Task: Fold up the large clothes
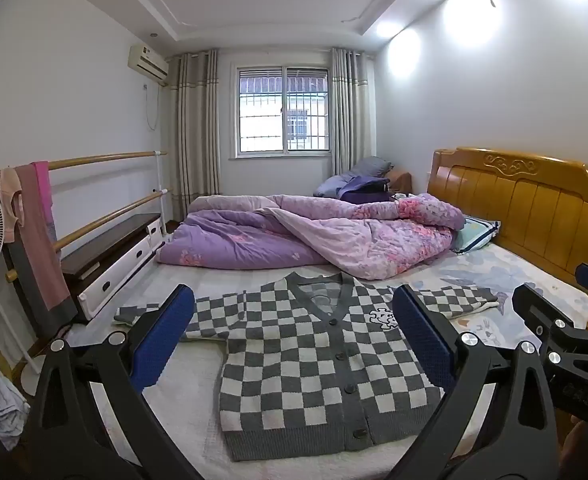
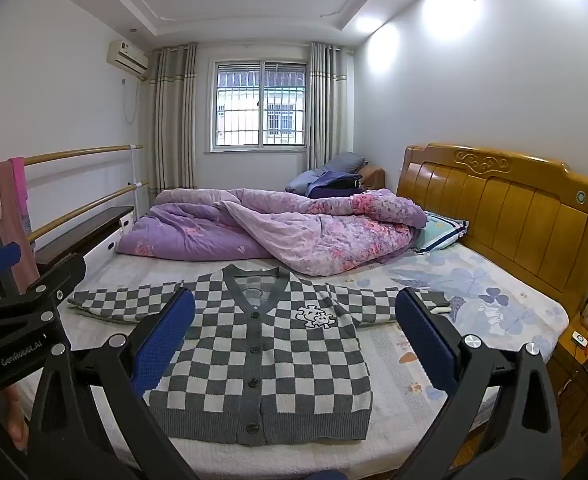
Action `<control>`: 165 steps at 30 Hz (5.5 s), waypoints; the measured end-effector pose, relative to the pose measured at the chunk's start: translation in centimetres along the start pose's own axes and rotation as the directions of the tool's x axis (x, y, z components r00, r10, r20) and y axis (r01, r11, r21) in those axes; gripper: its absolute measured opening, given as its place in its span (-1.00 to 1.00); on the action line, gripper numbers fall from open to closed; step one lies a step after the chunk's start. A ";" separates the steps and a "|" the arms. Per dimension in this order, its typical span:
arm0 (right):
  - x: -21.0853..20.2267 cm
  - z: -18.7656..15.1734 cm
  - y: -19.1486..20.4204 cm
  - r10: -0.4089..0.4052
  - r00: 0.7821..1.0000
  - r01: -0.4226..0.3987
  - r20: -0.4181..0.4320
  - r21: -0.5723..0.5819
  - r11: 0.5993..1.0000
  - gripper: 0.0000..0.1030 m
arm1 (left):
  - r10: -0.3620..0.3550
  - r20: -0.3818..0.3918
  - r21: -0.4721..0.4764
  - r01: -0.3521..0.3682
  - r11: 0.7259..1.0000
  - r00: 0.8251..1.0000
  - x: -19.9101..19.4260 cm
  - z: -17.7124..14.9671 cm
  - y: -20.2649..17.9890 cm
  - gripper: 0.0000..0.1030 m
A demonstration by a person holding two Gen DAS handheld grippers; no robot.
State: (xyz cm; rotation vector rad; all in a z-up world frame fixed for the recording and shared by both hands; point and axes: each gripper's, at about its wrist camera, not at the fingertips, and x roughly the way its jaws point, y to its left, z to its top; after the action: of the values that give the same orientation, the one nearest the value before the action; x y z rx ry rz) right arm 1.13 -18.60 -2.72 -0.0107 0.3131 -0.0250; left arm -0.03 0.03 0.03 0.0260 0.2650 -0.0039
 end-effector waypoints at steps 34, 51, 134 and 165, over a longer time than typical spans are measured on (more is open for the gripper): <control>0.0 0.1 -0.3 0.001 1.000 -0.001 0.021 0.000 1.000 0.87 | 0.000 0.002 -0.001 0.000 1.000 1.000 -0.1 0.1 -0.6 0.91; -0.4 0.7 -0.4 -0.006 0.999 0.006 0.033 0.001 1.000 0.87 | -0.004 0.002 -0.002 0.004 1.000 1.000 0.3 -0.2 -1.0 0.91; -0.1 0.0 2.1 0.005 1.000 -0.005 0.029 -0.003 1.000 0.87 | 0.014 -0.002 -0.009 -0.014 1.000 1.000 -0.5 0.3 0.5 0.91; 26.9 -4.0 3.9 0.076 0.971 -0.073 -0.228 0.024 0.997 0.87 | 0.053 -0.263 -0.034 -0.064 0.997 0.963 26.8 -6.2 4.4 0.91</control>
State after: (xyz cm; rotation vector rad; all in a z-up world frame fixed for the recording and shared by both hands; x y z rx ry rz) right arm 25.56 -15.46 -14.81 0.0194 0.5440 0.0463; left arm 24.27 4.57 -12.88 -0.0076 0.5289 0.0645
